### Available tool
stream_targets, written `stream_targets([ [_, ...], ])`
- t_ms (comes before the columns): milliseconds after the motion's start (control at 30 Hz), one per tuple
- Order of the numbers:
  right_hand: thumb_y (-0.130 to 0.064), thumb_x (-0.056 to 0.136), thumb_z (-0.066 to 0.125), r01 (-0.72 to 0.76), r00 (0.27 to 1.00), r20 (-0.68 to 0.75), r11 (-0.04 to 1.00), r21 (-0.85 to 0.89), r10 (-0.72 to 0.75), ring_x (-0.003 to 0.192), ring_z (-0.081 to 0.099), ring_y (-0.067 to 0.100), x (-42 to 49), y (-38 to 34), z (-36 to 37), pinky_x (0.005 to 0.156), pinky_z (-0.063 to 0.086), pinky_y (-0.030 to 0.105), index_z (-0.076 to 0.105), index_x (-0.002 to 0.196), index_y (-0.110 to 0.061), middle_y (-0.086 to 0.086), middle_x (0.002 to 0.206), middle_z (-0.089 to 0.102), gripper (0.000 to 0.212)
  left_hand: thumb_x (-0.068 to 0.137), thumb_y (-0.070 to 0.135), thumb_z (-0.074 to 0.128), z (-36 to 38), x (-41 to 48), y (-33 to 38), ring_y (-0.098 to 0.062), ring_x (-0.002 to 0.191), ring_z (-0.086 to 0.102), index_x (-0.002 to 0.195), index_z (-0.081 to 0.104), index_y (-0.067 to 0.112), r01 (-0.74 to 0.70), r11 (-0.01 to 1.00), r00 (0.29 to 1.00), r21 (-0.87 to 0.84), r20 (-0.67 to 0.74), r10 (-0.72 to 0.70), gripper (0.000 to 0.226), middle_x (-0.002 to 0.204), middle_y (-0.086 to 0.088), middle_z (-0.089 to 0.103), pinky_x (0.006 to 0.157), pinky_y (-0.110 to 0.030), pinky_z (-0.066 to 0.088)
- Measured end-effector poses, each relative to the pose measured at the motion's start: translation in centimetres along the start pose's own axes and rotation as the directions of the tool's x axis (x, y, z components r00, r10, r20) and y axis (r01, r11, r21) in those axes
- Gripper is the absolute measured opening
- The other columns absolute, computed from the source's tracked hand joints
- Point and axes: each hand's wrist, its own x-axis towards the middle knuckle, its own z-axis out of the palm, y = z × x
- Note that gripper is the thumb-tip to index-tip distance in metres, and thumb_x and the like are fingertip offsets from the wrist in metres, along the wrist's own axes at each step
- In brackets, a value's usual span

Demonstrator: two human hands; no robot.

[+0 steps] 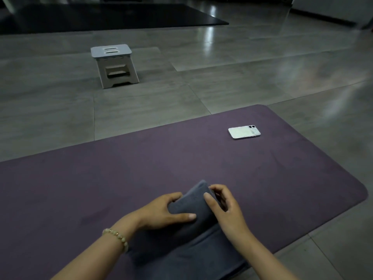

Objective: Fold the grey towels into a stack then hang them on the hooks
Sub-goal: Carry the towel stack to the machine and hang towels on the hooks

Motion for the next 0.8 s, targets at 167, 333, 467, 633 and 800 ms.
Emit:
stream_targets([
  [167,-0.06,0.07,0.069,0.123,0.992,-0.003,0.992,-0.034,-0.123,0.105,0.06,0.007,-0.1,-3.6,0.5,0.086,0.046,0.014,0.059,0.098,-0.025,-0.01,0.103,0.065,0.046,0.07,0.051,0.076,-1.1,-2.8,2.4,-0.017,0.082,0.064,0.097,0.06,0.012,-0.117,0.99,0.989,-0.08,-0.097,0.109,0.05,0.091,-0.004,0.066,0.079,-0.039,0.053],
  [333,-0.04,0.072,0.079,0.372,0.916,-0.065,0.898,-0.236,-0.397,0.107,0.052,0.001,-0.5,-14.6,1.9,0.089,0.037,0.006,0.052,0.1,-0.03,-0.009,0.109,0.052,0.04,0.074,0.039,0.078,-4.0,-8.0,8.3,-0.003,0.07,0.051,0.088,0.051,0.01,-0.269,0.956,0.909,-0.115,-0.358,0.212,0.042,0.075,0.009,0.054,0.064,-0.022,0.045],
  [467,-0.044,0.069,0.074,0.537,0.835,0.031,0.802,-0.262,-0.55,0.102,0.056,0.015,-2.9,-26.3,4.7,0.091,0.044,0.024,0.054,0.1,-0.023,-0.009,0.103,0.054,0.043,0.072,0.031,0.081,-6.4,-15.1,16.3,-0.004,0.071,0.055,0.088,0.048,0.008,-0.369,0.883,0.808,-0.288,-0.57,0.152,0.043,0.076,0.005,0.058,0.061,-0.022,0.048],
  [633,-0.044,0.07,0.076,0.566,0.824,0.115,0.819,-0.096,-0.556,0.103,0.057,0.014,-6.2,-42.0,7.6,0.092,0.04,0.015,0.054,0.1,-0.029,-0.009,0.102,0.057,0.04,0.067,0.033,0.082,-11.6,-24.8,27.5,-0.01,0.082,0.063,0.101,0.052,0.008,-0.395,0.83,0.779,-0.394,-0.622,0.076,0.052,0.092,-0.006,0.065,0.068,-0.025,0.054],
  [800,-0.049,0.073,0.073,0.557,0.813,0.184,0.83,0.03,-0.552,0.107,0.056,0.012,-9.4,-57.3,11.4,0.092,0.039,0.013,0.055,0.092,-0.027,-0.011,0.102,0.058,0.034,0.076,0.014,0.077,-17.4,-35.5,38.5,-0.017,0.096,0.067,0.113,0.054,0.012,-0.445,0.76,0.763,-0.474,-0.645,0.044,0.043,0.103,-0.004,0.069,0.075,-0.023,0.054],
])
